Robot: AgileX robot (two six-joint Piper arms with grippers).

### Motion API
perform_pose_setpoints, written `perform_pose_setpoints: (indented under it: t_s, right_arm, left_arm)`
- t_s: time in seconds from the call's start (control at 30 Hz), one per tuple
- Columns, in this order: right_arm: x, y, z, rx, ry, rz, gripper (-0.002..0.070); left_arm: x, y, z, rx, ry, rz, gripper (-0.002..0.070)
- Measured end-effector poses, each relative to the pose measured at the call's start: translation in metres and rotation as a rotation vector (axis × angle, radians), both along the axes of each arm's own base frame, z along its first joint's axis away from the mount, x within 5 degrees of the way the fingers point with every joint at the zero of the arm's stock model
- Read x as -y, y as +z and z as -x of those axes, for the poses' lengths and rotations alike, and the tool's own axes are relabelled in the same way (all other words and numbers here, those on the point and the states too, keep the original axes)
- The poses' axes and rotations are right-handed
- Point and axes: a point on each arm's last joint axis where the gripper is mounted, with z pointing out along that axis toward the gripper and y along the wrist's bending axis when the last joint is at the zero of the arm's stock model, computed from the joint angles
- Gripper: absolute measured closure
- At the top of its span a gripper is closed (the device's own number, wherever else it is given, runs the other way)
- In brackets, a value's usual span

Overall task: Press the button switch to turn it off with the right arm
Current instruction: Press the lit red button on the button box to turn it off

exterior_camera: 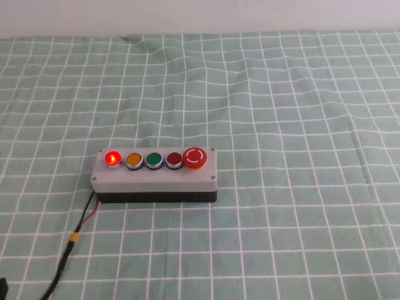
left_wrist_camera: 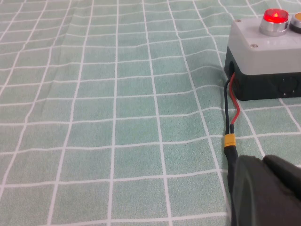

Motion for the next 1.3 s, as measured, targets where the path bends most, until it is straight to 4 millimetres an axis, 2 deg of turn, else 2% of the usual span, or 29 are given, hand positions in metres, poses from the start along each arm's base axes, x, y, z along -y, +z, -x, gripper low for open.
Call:
perform_pose_setpoints:
  t_s: [0.83, 0.93, 1.2, 1.3]
  right_arm:
    - [0.000, 0.001, 0.000, 0.009, -0.002, 0.000, 0.0692]
    - [0.001, 0.005, -0.002, 0.061, -0.018, -0.006, 0.0692]
    - [0.009, 0.033, -0.004, 0.359, -0.110, -0.051, 0.0692]
    - [0.011, 0.038, -0.004, 0.416, -0.128, -0.060, 0.0692]
  left_arm:
    - [0.000, 0.000, 0.000, 0.000, 0.000, 0.000, 0.0678]
    - [0.000, 0.000, 0.000, 0.000, 0.000, 0.000, 0.0678]
    - [0.000, 0.000, 0.000, 0.000, 0.000, 0.000, 0.0678]
    - [0.000, 0.000, 0.000, 0.000, 0.000, 0.000, 0.0678]
